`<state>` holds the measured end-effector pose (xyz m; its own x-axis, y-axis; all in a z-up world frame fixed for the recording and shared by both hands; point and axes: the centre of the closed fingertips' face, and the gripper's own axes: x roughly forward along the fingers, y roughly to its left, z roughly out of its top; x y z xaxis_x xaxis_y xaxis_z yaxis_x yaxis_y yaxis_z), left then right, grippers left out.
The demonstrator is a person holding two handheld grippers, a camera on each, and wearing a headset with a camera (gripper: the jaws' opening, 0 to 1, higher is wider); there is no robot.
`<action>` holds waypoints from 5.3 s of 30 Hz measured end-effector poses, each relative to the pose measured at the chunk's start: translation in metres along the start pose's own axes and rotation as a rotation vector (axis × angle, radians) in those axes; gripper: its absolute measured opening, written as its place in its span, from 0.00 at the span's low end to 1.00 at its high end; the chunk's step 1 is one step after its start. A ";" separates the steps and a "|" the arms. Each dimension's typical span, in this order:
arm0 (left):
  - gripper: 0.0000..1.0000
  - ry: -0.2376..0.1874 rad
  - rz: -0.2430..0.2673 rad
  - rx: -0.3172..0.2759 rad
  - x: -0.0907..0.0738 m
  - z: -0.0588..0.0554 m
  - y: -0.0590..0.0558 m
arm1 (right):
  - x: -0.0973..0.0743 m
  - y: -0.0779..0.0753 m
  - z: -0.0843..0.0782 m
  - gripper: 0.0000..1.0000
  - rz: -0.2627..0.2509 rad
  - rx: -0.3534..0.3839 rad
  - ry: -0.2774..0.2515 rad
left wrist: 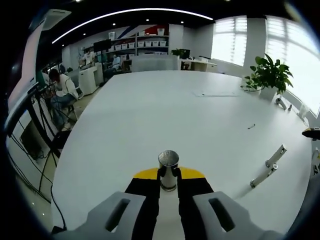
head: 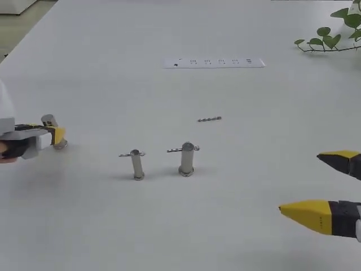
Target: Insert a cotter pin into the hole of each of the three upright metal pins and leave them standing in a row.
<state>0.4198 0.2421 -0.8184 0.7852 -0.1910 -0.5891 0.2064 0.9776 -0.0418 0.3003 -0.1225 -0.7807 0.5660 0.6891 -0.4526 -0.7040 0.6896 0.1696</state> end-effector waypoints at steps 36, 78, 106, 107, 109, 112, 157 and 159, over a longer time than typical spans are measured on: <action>0.11 -0.056 -0.648 0.394 -0.085 -0.016 -0.145 | -0.004 0.003 -0.006 0.85 0.011 -0.024 0.033; 0.11 -0.016 -1.063 0.653 -0.061 -0.065 -0.252 | -0.011 -0.002 -0.018 0.85 -0.031 0.008 0.074; 0.12 -0.029 -1.041 0.624 -0.069 -0.067 -0.255 | -0.010 0.004 -0.017 0.85 -0.013 0.006 0.064; 0.12 -0.027 -1.038 0.619 -0.068 -0.066 -0.255 | -0.010 0.004 -0.017 0.85 -0.013 0.006 0.064; 0.12 -0.024 -1.033 0.612 -0.068 -0.066 -0.254 | -0.011 0.004 -0.017 0.85 -0.012 0.004 0.064; 0.13 -0.011 -1.023 0.593 -0.068 -0.068 -0.254 | -0.012 0.003 -0.016 0.85 -0.011 0.002 0.062; 0.99 -0.040 -0.810 0.305 -0.078 -0.075 -0.206 | 0.009 -0.043 0.014 0.82 0.108 -0.294 0.344; 0.99 -0.047 -0.796 0.310 -0.078 -0.076 -0.204 | 0.012 -0.046 0.017 0.81 0.113 -0.310 0.355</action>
<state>0.2724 0.0645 -0.8252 0.3609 -0.8204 -0.4434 0.8515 0.4838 -0.2022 0.3472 -0.1424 -0.7789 0.3353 0.6000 -0.7264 -0.8779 0.4788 -0.0097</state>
